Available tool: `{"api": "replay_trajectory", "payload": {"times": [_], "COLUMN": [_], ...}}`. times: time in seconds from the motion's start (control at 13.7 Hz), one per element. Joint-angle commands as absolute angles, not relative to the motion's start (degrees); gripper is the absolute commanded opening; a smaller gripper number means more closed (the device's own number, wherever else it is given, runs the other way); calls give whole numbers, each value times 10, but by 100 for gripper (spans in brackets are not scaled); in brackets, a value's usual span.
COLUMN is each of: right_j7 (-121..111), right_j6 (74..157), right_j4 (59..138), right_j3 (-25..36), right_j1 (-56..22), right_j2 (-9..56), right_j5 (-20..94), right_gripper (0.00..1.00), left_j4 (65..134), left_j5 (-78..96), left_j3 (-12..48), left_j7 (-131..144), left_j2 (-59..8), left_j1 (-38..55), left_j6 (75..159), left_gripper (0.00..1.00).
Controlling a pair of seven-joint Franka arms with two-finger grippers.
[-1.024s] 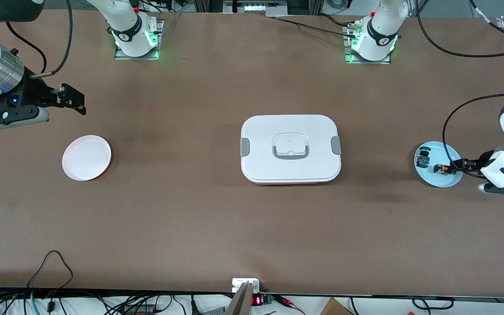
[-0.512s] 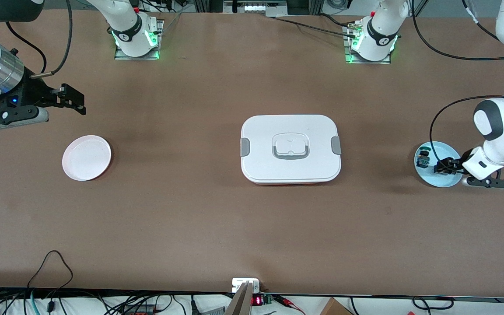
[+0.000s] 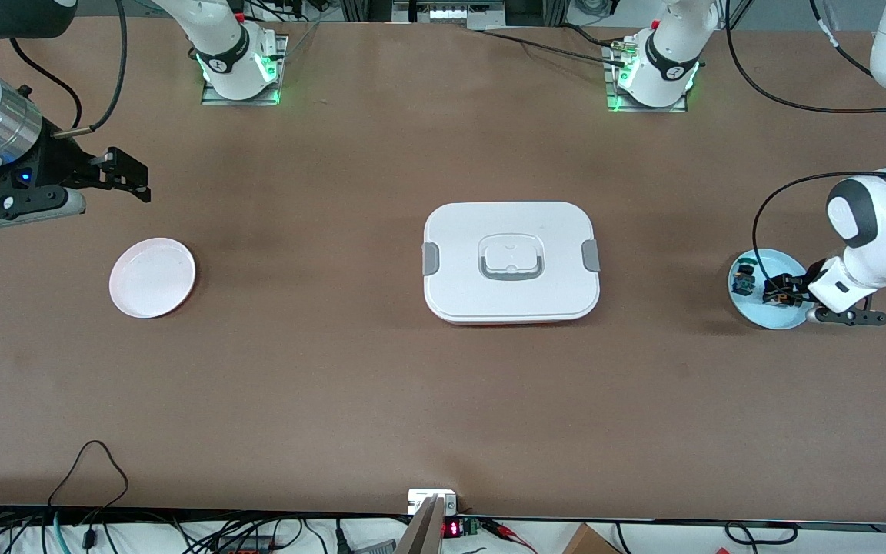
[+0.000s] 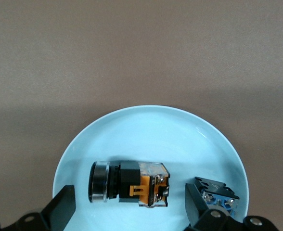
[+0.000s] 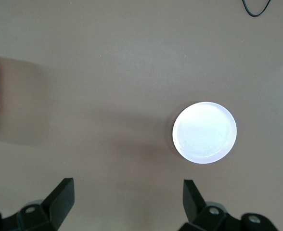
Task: Transfer orange switch to right arm and place
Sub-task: 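Close the left gripper on the orange switch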
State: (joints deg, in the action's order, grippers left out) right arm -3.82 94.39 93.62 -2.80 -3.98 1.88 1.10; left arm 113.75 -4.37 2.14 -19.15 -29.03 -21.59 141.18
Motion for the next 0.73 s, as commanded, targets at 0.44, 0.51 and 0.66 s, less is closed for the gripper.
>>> {"api": "replay_trajectory", "payload": {"times": [0.44,0.51,0.66], "right_j7": [-32,-32,-32], "right_j6": [946,946,946], "right_j4": [927,927,927], "right_j3": [-30,-30,-31], "right_j1": [-40,-40,-42], "right_j2": [20,20,20], "right_j5": [12,11,11], "right_gripper": [100,100,100], "left_j4": [1134,1131,1131], "left_j5": [-51,-51,-51], "left_j3": [25,25,25], "left_j7": [-204,-204,-204], "left_j2": [-314,-316,-316], "left_j1": [-222,-222,-221], "left_j6": [1419,1419,1420], "left_gripper": [97,97,96]}}
